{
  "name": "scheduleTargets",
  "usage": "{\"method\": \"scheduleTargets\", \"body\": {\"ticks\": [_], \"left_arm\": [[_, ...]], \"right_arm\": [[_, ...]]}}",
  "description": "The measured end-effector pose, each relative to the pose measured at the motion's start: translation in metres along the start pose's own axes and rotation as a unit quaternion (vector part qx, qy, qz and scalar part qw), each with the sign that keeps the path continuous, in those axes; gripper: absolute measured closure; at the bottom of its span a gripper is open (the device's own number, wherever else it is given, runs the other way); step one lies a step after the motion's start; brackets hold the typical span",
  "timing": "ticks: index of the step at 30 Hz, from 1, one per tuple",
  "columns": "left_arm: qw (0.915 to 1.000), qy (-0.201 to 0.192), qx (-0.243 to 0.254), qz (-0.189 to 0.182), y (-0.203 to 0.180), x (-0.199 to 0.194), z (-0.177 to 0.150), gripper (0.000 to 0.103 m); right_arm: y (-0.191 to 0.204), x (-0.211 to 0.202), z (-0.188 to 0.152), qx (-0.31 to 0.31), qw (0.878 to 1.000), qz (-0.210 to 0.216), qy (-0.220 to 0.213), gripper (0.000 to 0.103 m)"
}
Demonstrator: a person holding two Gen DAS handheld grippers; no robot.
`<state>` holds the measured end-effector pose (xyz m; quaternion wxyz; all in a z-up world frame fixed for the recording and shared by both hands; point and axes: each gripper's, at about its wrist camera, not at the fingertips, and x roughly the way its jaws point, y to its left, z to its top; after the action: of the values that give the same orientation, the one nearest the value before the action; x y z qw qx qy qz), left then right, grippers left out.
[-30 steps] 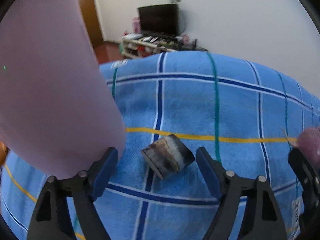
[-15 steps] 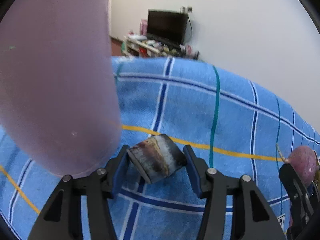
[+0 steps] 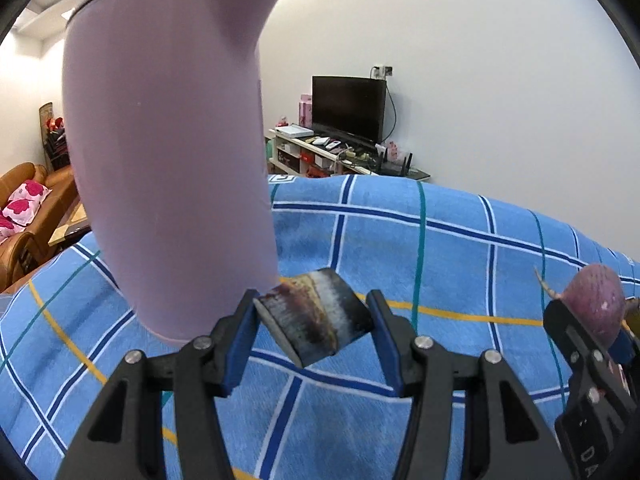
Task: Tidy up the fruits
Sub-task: 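Carry the purple root and sugarcane piece over the tin box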
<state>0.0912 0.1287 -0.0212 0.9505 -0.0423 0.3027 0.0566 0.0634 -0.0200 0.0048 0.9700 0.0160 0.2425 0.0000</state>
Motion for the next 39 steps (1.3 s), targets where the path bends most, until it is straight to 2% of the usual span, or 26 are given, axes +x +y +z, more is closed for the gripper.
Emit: {"method": "scheduleTargets", "body": {"ticks": [28, 39], "left_arm": [[0.9996, -0.02, -0.02, 0.01, -0.007, -0.03, -0.016, 0.047], [0.9989, -0.044, 0.002, 0.013, -0.022, -0.049, -0.025, 0.047]], "right_arm": [[-0.001, -0.034, -0.013, -0.016, 1.0, -0.002, -0.009, 0.049], [-0.012, -0.049, -0.019, -0.015, 1.0, -0.009, -0.011, 0.049]]}}
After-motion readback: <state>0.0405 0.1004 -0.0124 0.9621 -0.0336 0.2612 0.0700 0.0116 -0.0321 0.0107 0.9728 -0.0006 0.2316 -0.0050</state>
